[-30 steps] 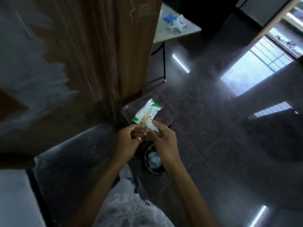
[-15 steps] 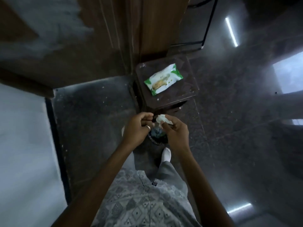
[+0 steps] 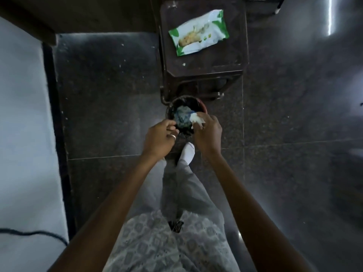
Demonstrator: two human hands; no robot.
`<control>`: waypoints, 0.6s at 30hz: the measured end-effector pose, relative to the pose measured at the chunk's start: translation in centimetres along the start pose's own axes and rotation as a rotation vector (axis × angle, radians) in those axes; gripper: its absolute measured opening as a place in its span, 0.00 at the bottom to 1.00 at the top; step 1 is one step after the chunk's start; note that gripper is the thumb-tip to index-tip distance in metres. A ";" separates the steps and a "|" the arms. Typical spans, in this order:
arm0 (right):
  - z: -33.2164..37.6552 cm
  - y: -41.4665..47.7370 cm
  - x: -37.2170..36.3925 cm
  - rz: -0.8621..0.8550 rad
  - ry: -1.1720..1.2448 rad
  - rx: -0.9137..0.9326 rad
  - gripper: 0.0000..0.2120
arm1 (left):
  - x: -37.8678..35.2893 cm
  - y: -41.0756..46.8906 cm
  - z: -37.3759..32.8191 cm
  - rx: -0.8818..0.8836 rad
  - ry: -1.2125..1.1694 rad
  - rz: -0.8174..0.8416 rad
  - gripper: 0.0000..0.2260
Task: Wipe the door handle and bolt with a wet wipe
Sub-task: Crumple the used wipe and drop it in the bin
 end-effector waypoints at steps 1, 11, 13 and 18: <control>-0.2 0.6 -0.2 0.001 -0.020 0.020 0.18 | -0.1 0.3 0.2 0.006 0.020 -0.001 0.12; -0.4 4.0 -1.3 -0.101 -0.100 0.206 0.18 | 1.2 3.0 1.3 0.000 0.079 -0.088 0.12; 0.5 3.6 -0.6 -0.202 -0.108 0.315 0.17 | 1.4 3.4 1.0 -0.005 0.071 -0.102 0.12; -1.8 5.7 -3.4 -0.123 -0.185 0.281 0.20 | 1.3 4.3 0.5 -0.022 0.080 -0.094 0.12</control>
Point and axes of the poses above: each hand's wrist, its own y-axis towards the middle knuckle, its own x-axis out of the back of the hand, z = x × y, the point moved 6 cm from there along y, towards the middle knuckle, and after that the axes turned 6 degrees about z, right-handed, at the moved point
